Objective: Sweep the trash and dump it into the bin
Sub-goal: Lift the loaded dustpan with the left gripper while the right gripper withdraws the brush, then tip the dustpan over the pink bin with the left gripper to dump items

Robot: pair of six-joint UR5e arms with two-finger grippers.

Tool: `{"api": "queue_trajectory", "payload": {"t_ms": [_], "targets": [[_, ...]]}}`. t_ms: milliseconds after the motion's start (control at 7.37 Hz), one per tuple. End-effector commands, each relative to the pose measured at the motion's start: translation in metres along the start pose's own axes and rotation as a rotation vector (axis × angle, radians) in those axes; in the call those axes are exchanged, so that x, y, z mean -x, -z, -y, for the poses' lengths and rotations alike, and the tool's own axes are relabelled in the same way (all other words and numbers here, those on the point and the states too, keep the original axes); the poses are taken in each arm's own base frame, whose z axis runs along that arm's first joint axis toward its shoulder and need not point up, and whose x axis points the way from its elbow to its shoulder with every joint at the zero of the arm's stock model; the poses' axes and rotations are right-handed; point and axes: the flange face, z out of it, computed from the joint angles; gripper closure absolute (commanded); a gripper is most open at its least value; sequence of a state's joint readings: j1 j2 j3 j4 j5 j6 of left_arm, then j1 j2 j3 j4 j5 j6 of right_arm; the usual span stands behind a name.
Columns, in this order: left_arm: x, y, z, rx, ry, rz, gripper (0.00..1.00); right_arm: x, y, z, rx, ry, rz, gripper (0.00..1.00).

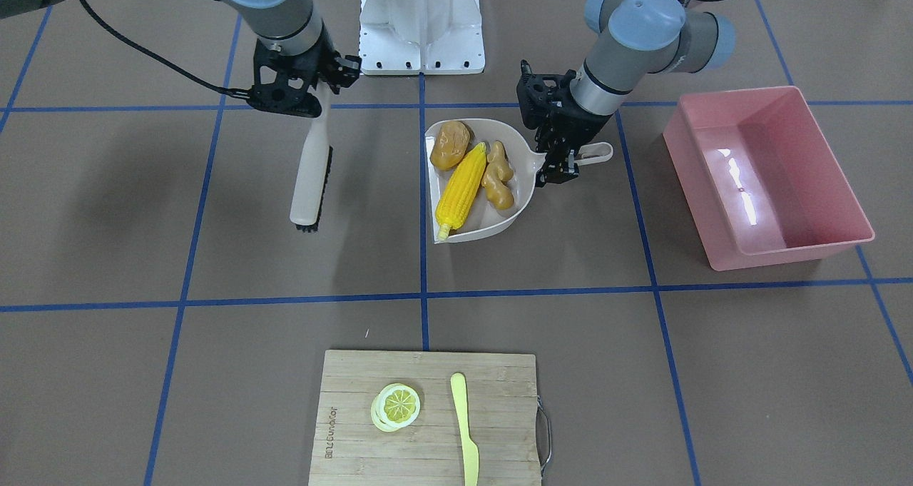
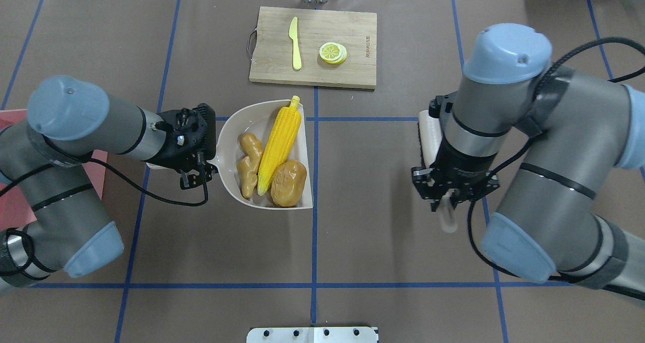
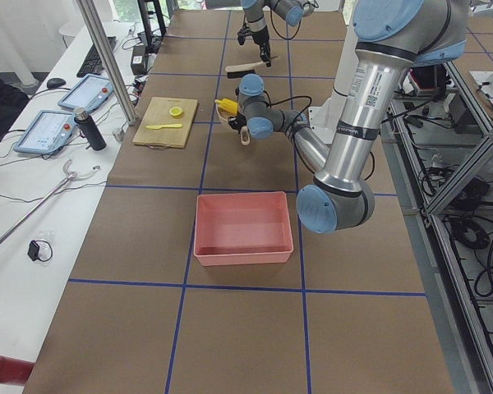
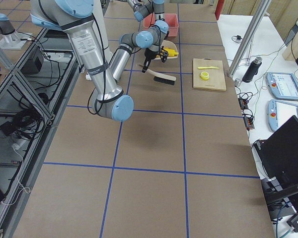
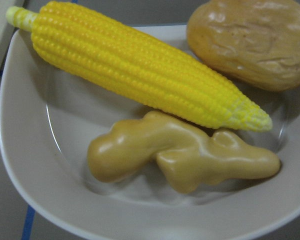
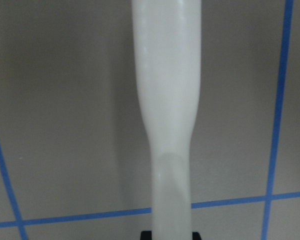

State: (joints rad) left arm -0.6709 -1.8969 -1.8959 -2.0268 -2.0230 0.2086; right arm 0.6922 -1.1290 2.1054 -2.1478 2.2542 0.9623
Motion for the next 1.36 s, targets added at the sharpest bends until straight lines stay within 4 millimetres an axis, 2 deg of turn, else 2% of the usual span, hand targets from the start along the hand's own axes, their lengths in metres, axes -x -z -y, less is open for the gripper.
{"api": "queue_trajectory", "payload": {"t_ms": [0,136,271,407,543,678,814,950,1085,1221], "targets": [[0.02,0.051,-0.03,-0.035,0.08,0.07,1.0,-0.118,-0.004,0.02,-0.02,0.097,-0.075,1.0],[0.027,0.076,-0.057,-0.019,0.103,0.108,1.0,-0.17,-0.001,0.026,-0.025,0.089,-0.089,1.0],[0.032,0.097,-0.093,-0.004,0.131,0.148,1.0,-0.231,-0.008,0.027,-0.035,0.091,-0.091,1.0],[0.035,0.124,-0.131,0.005,0.164,0.197,1.0,-0.303,-0.016,0.017,-0.055,0.058,-0.049,1.0],[0.028,0.153,-0.169,0.025,0.192,0.237,1.0,-0.372,-0.032,0.017,-0.077,0.067,0.004,1.0],[0.011,0.175,-0.216,0.038,0.229,0.237,1.0,-0.423,-0.052,0.02,-0.088,0.093,0.024,1.0],[0.002,0.201,-0.262,0.056,0.282,0.247,1.0,-0.449,-0.069,0.02,-0.099,0.105,0.024,1.0],[-0.012,0.22,-0.305,0.085,0.297,0.268,1.0,-0.465,-0.084,0.028,-0.133,0.121,0.035,1.0],[-0.02,0.232,-0.345,0.132,0.26,0.291,1.0,-0.478,-0.097,0.027,-0.134,0.129,0.07,1.0],[-0.015,0.239,-0.386,0.195,0.169,0.322,1.0,-0.492,-0.11,0.024,-0.132,0.127,0.076,1.0]]}}
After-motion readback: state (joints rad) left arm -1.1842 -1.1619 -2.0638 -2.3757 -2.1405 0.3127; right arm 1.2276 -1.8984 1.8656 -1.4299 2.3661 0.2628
